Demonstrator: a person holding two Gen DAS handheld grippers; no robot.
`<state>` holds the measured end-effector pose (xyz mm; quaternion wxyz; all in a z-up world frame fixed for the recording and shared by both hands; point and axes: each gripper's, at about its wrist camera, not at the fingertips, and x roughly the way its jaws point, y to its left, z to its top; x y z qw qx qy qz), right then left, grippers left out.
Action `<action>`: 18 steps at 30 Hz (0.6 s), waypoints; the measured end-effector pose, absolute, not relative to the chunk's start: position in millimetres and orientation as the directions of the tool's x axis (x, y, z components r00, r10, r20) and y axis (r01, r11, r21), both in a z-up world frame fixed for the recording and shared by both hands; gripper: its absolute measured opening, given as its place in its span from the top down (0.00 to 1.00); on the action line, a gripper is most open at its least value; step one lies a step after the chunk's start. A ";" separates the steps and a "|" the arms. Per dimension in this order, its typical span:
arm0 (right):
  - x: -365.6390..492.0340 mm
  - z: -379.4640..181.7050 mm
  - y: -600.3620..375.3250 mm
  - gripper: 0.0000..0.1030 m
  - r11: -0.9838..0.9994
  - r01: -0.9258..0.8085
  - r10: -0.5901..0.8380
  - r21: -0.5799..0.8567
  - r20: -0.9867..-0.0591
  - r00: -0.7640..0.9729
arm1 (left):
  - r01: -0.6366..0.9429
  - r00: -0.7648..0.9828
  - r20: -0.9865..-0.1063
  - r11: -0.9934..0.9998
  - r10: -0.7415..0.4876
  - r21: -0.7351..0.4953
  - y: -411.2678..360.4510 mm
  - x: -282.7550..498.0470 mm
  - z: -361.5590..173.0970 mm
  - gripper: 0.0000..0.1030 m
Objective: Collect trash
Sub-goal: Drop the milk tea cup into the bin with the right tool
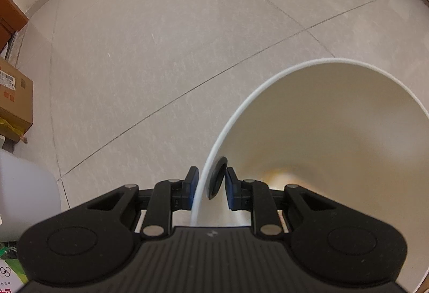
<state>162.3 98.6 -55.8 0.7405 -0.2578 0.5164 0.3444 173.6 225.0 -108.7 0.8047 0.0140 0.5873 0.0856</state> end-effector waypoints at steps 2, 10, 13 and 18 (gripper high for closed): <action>164.2 -51.0 89.6 0.11 0.647 -0.761 0.244 -0.032 -0.938 0.247 | -0.124 0.289 -0.945 0.985 0.153 0.122 225.5 175.0 -110.6 0.82; 169.0 -39.7 26.9 0.03 0.733 -0.673 0.198 -0.104 -0.913 0.357 | -0.131 0.278 -0.950 0.985 0.141 0.108 228.0 178.9 -112.6 0.85; 170.0 -51.1 4.0 0.03 0.776 -0.627 0.187 -0.068 -0.925 0.332 | -0.128 0.269 -0.954 0.987 0.134 0.102 231.9 181.6 -111.7 0.86; 163.4 -80.7 -19.2 0.03 0.808 -0.586 0.153 -0.059 -0.940 0.306 | -0.142 0.246 -0.962 0.986 0.120 0.087 238.7 186.7 -111.1 0.86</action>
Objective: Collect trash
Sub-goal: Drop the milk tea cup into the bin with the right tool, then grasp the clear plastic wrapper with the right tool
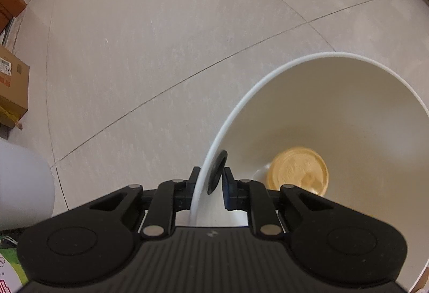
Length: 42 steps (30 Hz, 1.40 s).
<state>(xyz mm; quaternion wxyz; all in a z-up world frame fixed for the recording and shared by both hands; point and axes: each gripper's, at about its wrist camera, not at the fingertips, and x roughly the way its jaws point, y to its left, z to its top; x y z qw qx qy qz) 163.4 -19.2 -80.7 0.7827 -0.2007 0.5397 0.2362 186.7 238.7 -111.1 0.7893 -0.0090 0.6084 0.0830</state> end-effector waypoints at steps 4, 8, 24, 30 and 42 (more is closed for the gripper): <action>162.3 -118.3 -36.4 0.03 0.845 -0.533 0.132 -0.042 -0.950 0.284 | -0.139 0.228 -0.968 0.988 0.105 0.075 244.1 192.8 -109.6 0.87; 159.9 -150.8 -47.6 0.03 0.877 -0.480 0.124 -0.004 -0.964 0.234 | -0.140 0.208 -0.973 0.988 0.098 0.069 247.3 199.2 -110.7 0.86; 156.0 -180.1 -48.2 0.03 0.888 -0.458 0.138 0.041 -0.974 0.181 | -0.123 0.218 -0.971 0.990 0.100 0.074 247.1 200.7 -104.2 0.83; 161.8 -210.8 -65.1 0.03 0.910 -0.414 0.119 0.028 -0.973 0.195 | -0.120 0.221 -0.970 0.990 0.102 0.077 242.7 196.1 -103.2 0.84; 192.1 -317.6 -69.0 0.07 0.953 -0.279 -0.063 -0.114 -0.980 0.188 | -0.113 0.190 -0.980 0.993 0.066 0.045 252.4 201.3 -99.3 0.87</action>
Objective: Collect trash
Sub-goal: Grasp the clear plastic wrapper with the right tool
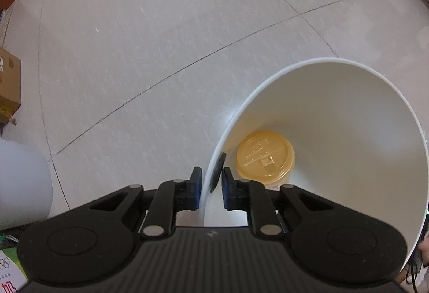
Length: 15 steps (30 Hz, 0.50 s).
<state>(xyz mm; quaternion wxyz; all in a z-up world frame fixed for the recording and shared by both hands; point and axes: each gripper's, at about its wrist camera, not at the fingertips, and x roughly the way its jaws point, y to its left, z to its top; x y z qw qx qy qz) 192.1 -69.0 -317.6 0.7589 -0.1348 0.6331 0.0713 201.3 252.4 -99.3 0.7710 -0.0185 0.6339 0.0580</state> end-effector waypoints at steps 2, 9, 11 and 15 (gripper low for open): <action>196.8 -324.7 -67.3 0.17 0.950 -0.285 -0.078 -0.128 -0.980 0.182 | -0.115 0.189 -0.980 0.992 0.068 0.046 252.9 201.6 -99.4 0.87; 203.9 -333.2 -74.7 0.53 0.951 -0.281 -0.099 -0.127 -0.989 0.113 | -0.111 0.197 -0.978 0.993 0.067 0.045 251.3 203.1 -102.1 0.87; 202.2 -327.0 -77.9 0.60 0.952 -0.282 -0.092 -0.121 -0.989 0.114 | -0.112 0.199 -0.978 0.993 0.067 0.046 251.3 202.3 -102.1 0.87; 197.8 -306.1 -83.9 0.65 0.954 -0.281 -0.079 -0.104 -0.992 0.098 | -0.111 0.201 -0.977 0.993 0.067 0.045 250.8 201.3 -101.3 0.87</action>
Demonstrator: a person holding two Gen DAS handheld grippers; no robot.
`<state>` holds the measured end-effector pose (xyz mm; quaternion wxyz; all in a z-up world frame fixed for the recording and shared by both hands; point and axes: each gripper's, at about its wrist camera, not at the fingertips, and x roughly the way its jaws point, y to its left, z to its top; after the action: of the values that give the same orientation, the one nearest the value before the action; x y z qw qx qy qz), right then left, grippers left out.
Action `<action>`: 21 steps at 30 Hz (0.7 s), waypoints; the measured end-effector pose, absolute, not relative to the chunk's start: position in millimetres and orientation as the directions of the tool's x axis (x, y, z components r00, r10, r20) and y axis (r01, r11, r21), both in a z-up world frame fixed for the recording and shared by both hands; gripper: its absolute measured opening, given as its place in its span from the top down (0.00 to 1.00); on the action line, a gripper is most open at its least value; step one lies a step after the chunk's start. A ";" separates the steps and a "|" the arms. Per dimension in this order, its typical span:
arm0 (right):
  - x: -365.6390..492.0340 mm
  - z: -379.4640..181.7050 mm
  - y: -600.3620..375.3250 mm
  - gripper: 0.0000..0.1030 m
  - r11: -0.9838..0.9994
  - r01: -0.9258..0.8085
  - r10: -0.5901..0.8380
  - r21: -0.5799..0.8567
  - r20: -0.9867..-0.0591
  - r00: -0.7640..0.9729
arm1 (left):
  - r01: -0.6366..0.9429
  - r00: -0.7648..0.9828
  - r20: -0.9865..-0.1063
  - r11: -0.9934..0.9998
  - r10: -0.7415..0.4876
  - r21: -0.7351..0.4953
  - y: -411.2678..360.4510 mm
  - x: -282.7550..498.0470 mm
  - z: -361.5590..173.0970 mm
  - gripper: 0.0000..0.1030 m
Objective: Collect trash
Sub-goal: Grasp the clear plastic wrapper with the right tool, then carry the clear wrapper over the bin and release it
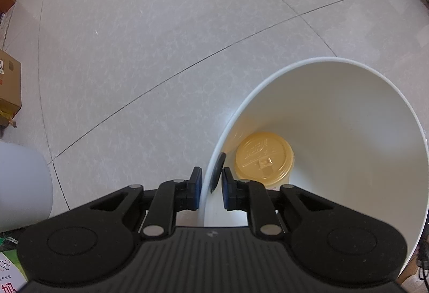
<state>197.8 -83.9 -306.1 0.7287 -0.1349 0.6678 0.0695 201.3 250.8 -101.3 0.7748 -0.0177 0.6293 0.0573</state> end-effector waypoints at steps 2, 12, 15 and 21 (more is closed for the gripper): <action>194.9 -290.2 -85.0 0.66 0.947 -0.304 -0.075 -0.105 -0.991 0.109 | -0.115 0.202 -0.977 0.993 0.064 0.042 251.6 201.3 -101.1 0.87; 188.8 -169.7 -66.5 0.66 0.913 -0.396 -0.042 -0.093 -0.990 0.137 | -0.110 0.205 -0.976 0.993 0.068 0.046 251.1 201.3 -99.9 0.87; 186.1 -121.5 -51.7 0.66 0.895 -0.440 0.000 -0.073 -0.987 0.162 | -0.111 0.208 -0.976 0.993 0.067 0.044 251.2 200.7 -99.8 0.87; 190.5 -48.0 1.0 0.66 0.852 -0.524 0.133 0.004 -0.969 0.209 | -0.111 0.208 -0.975 0.993 0.072 0.050 249.2 200.1 -99.9 0.87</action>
<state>190.5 1.0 -48.0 0.7598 -0.1654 0.5904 0.2162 200.1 249.2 -99.9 0.7770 -0.0154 0.6266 0.0588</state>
